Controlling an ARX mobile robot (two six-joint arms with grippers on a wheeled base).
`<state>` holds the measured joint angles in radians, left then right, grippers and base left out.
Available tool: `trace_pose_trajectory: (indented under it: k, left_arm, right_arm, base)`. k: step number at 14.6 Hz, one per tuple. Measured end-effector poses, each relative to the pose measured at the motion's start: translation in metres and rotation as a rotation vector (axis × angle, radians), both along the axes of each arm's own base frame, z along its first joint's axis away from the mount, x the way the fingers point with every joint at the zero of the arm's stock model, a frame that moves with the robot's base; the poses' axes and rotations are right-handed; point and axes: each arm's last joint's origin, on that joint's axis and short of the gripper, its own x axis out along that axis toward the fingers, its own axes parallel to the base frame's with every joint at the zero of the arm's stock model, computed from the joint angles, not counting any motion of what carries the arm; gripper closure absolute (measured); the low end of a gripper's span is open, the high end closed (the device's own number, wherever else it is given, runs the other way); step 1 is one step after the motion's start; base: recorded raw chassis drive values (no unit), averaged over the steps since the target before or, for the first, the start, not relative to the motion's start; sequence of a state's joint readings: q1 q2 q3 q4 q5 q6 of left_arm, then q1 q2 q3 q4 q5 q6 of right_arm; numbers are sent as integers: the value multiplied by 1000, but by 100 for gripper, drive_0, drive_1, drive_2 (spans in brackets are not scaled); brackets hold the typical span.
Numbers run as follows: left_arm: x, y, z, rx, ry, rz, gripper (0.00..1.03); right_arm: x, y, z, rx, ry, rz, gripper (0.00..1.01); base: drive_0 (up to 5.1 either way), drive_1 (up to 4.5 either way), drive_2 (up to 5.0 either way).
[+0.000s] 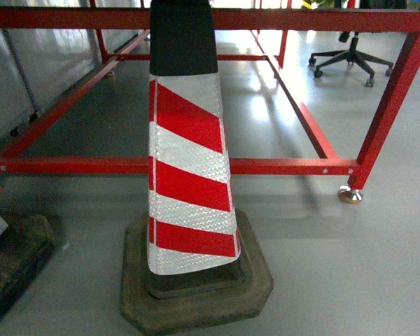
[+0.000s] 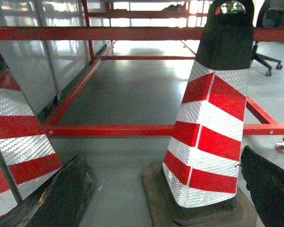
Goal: Pick blue part to blue bin on bottom shelf
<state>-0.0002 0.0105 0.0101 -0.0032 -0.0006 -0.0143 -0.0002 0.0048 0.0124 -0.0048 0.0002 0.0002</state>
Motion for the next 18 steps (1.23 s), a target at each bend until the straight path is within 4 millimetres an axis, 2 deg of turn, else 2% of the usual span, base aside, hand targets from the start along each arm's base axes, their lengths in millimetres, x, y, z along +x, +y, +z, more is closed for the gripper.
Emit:
trace_pose_trajectory:
  k: [18]
  left_arm:
    - [0,0,0,4,0,0,5]
  right_arm:
    - [0,0,0,0,1,1,3]
  base:
    - [0,0,0]
